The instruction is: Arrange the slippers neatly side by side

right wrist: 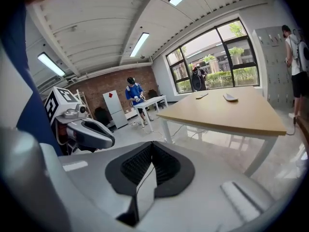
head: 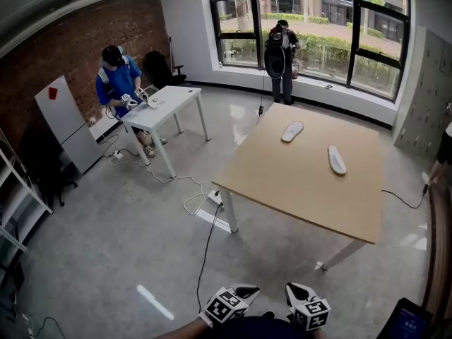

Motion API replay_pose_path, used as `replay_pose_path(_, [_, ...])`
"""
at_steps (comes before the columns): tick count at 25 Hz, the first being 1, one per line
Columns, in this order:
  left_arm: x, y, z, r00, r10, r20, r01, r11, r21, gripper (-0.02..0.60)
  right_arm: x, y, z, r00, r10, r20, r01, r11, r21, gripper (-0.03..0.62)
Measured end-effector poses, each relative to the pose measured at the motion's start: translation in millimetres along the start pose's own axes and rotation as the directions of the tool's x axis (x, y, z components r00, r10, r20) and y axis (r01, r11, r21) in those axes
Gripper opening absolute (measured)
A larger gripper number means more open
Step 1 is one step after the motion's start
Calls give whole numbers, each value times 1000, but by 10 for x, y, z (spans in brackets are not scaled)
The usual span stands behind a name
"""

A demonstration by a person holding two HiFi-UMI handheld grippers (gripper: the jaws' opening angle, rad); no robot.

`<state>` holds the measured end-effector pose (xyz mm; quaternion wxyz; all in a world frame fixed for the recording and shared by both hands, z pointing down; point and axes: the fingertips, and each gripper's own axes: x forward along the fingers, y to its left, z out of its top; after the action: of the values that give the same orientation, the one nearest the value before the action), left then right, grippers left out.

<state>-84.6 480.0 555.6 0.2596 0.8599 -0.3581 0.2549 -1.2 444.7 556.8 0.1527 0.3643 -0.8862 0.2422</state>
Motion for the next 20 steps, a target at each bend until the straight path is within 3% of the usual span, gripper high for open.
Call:
replay_pose_path(7, [637,-203,477,998,-49,-41,52,995,86,3,-140,-657,207,998,-36,50,35,999,19,9])
replay_pose_path(10, [944,-298,652,993,-98,-72,107,985,132,3,-275,-1035,183,991,-108,75,102,992,76,9])
replay_pose_path(14, [1282,-552,774,967,-211,-145,238,948,211,3,-585,-1451,119,959,-261,110,236,951,198,11])
replay_pose_path(20, [1825,-775,1024,909,-349,-227,403,875,269,3,-888,-1936,57,898,-432,82,399,879,262,11])
